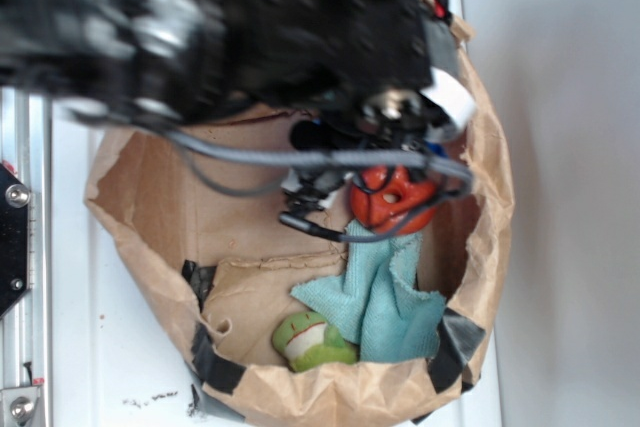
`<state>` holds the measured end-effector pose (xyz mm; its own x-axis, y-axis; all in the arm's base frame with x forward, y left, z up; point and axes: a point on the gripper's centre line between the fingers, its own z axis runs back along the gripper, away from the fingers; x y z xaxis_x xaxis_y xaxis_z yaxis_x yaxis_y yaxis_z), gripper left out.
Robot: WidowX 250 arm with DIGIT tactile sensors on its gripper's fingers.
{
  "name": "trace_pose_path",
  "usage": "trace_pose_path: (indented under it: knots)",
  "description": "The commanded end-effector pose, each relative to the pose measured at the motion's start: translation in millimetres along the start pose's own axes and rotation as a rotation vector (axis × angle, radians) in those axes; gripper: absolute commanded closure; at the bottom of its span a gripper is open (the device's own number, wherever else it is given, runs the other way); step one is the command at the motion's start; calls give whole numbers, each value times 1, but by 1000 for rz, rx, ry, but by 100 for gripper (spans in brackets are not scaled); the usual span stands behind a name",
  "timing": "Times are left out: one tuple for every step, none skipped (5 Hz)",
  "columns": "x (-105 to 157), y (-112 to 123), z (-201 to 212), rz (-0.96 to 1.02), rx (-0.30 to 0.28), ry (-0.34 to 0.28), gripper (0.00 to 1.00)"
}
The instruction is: Grab the blue sponge.
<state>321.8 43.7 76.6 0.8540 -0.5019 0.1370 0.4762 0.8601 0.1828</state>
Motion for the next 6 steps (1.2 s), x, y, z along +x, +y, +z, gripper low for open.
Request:
trace_pose_path:
  knots:
    - [25,-7,1,125,-50,-53,0]
    - [26,-15,-10,189,-74,-79,0]
    - [24,-22,-13,219,-71,-107,0]
    - [24,-22,-17,255,-81,-113,0]
    - [23,-14,-14,250,-80,-117,0]
    - [15,-2,-2,287,-124,-142,0]
